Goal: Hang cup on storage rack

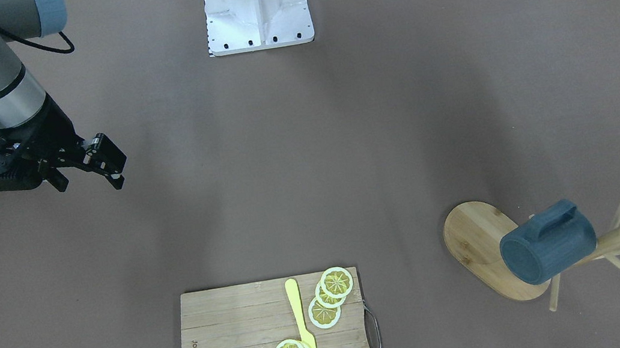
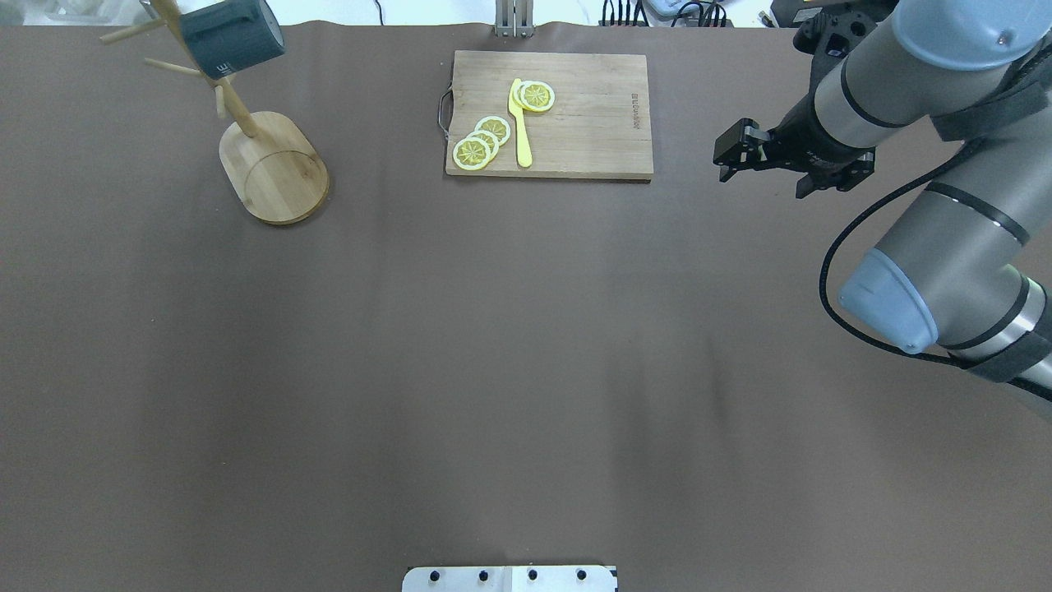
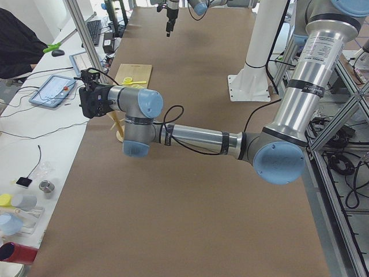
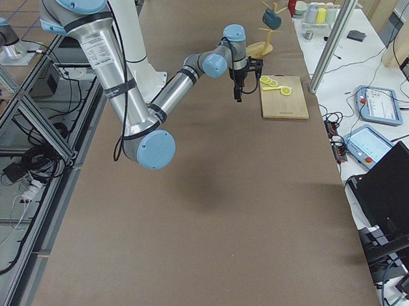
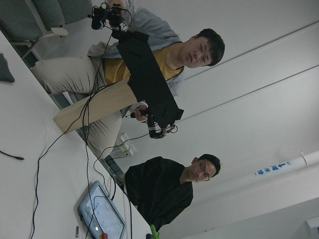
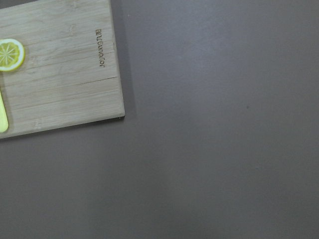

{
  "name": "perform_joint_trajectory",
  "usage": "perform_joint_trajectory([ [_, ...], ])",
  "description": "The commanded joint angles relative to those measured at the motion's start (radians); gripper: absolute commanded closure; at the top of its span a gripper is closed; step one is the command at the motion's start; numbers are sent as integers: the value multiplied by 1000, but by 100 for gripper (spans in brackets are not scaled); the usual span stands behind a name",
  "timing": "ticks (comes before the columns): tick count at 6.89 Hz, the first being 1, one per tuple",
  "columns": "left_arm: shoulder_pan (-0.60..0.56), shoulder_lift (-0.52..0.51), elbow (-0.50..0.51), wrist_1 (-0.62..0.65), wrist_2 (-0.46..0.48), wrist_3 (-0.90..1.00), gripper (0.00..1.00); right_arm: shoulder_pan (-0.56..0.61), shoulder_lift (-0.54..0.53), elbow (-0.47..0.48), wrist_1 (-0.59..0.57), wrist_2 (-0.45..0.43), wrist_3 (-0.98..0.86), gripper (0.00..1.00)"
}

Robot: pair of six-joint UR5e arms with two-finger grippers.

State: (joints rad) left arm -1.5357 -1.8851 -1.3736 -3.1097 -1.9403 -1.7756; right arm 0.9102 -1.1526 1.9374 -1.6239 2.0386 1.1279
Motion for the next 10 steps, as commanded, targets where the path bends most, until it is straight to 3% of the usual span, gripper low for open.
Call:
perform_joint_trajectory([
  [1,-29,41,-1,116,-3,288,2,36,-36,6,-1,2,-2,0],
  [4,-44,49,-22,366,-8,751,2,103,-104,6,-1,3,-100,0],
  [6,-47,53,-141,672,-12,1070,2,198,-175,2,-2,12,-280,0],
  [8,-88,52,-240,1008,-140,1303,2,332,-234,-52,1,98,-502,0],
  [10,-93,79,-234,1123,-251,1418,2,464,-245,-168,7,149,-720,0],
])
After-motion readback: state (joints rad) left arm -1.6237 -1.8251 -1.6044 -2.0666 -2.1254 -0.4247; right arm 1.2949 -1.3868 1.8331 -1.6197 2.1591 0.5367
